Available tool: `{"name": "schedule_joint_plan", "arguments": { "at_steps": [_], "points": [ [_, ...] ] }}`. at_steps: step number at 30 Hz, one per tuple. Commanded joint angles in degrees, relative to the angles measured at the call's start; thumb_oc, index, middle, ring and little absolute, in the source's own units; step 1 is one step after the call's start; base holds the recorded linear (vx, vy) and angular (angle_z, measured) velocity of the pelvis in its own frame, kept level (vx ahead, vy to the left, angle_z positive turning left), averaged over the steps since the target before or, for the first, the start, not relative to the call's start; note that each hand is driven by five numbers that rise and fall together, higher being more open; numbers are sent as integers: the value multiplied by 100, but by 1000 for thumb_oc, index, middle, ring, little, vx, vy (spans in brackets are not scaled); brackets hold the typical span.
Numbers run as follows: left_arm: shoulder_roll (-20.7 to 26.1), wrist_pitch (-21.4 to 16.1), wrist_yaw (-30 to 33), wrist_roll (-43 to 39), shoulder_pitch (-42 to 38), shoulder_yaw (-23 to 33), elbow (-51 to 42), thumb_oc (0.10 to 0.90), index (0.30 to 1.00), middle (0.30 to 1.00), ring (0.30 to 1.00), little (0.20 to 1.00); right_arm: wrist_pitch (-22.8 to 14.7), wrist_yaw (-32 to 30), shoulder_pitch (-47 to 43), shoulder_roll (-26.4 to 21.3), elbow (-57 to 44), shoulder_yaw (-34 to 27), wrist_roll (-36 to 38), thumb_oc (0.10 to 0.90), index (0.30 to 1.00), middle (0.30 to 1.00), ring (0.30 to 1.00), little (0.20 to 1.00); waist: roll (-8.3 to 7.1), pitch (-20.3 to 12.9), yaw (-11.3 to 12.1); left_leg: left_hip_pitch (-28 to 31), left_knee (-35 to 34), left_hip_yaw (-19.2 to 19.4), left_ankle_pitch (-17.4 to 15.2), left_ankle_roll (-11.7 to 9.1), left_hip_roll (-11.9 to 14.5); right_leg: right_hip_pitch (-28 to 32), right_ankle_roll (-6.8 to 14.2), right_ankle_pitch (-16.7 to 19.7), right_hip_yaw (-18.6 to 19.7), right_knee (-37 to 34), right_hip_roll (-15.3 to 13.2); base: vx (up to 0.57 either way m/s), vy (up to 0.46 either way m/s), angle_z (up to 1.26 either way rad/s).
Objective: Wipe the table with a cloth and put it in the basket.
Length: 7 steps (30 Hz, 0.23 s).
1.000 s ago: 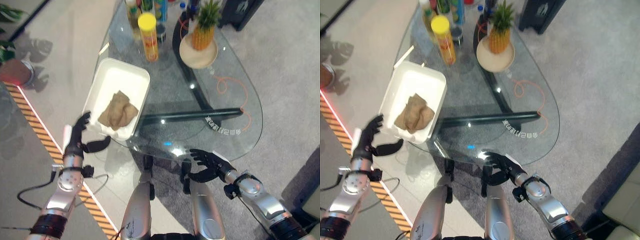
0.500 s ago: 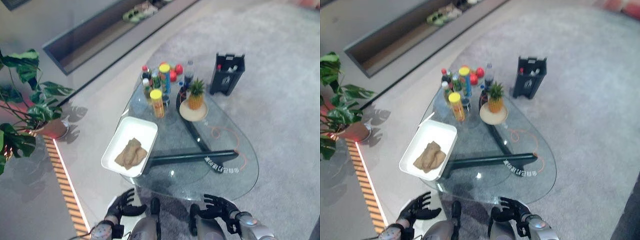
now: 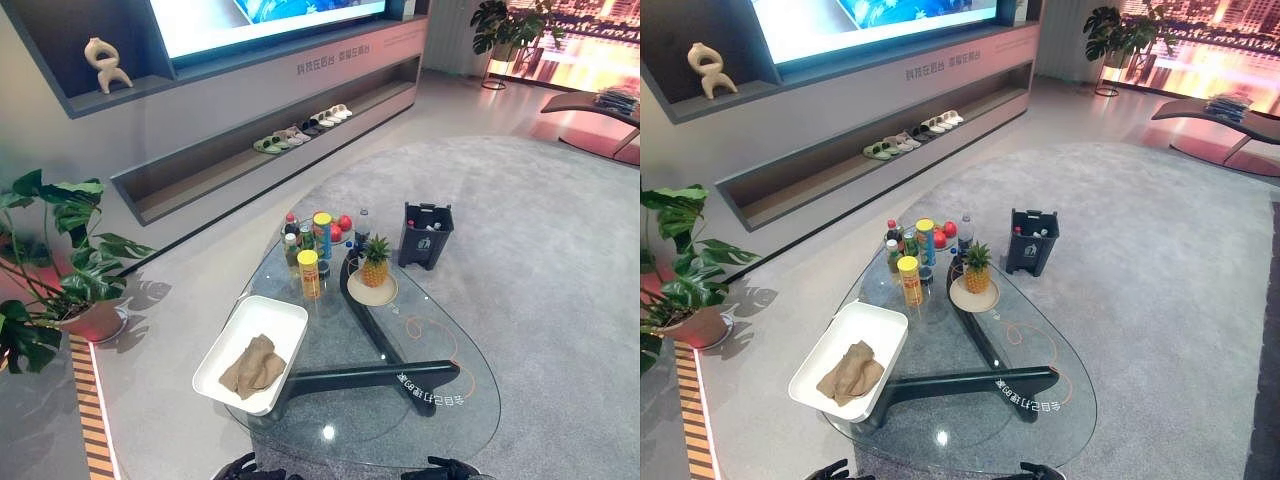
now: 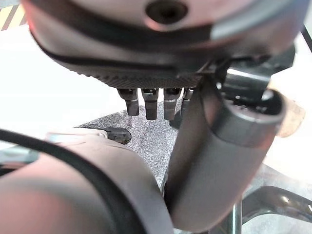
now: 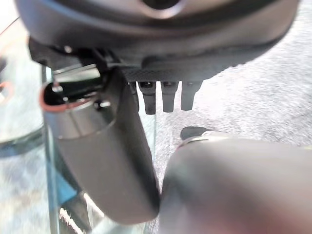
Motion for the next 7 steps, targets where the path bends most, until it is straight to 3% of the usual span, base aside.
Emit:
{"name": "schedule_joint_plan", "arguments": {
  "at_steps": [1,7],
  "points": [
    [-64,62,90,120,-354,217,262,800,900,900,900,900,154,-224,3,58,378,188,-373,800,900,900,900,900,-274,224,22,221,151,-70,-546,154,-420,317,170,473,-197,-664,-3,0,0,0],
    [-128,83,47,14,-407,309,387,800,900,900,900,900,217,-240,25,109,599,126,-350,800,900,900,900,900,-275,180,8,272,86,-46,-543,164,-395,349,162,461,-183,-686,6,18,2,-9]
  ]
}}
